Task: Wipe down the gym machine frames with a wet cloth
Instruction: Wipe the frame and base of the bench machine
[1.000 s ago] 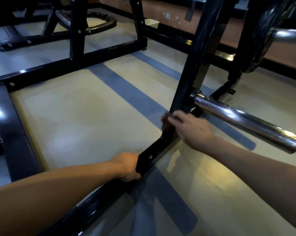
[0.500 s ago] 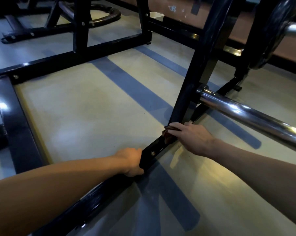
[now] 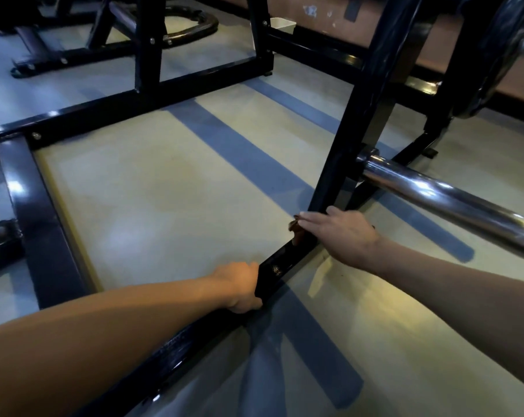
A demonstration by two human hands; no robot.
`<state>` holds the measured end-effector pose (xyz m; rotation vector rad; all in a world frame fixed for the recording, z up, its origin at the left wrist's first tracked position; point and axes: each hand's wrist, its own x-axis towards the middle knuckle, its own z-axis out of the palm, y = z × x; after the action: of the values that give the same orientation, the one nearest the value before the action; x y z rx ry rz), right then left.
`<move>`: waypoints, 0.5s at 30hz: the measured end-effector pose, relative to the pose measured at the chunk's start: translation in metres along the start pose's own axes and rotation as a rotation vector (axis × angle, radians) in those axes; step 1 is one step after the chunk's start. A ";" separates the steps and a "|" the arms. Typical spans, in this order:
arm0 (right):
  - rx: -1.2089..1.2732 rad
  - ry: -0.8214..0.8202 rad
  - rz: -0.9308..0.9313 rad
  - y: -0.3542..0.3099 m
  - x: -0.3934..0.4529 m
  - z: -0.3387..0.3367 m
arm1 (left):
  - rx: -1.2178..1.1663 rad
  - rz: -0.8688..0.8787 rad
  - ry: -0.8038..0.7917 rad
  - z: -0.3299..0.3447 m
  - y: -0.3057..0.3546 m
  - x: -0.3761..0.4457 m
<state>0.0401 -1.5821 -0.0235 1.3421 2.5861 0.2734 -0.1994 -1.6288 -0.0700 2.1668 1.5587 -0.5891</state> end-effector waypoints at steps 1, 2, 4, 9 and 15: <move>0.023 0.078 0.070 0.003 0.004 -0.008 | 0.001 0.000 0.001 0.000 0.000 0.000; 0.042 0.171 0.163 0.008 0.009 -0.017 | 0.000 0.001 0.002 -0.001 0.000 -0.001; 0.075 0.375 0.337 0.019 0.014 -0.034 | -0.004 0.010 0.011 -0.001 0.000 -0.001; -0.033 0.411 0.327 0.023 0.001 -0.019 | 0.006 0.019 0.010 0.001 -0.002 -0.001; 0.001 -0.077 0.044 -0.010 -0.001 -0.001 | 0.018 0.014 0.003 -0.001 -0.002 0.001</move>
<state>0.0321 -1.5889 -0.0247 1.3839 2.4970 0.2231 -0.2009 -1.6271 -0.0699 2.1908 1.5445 -0.5976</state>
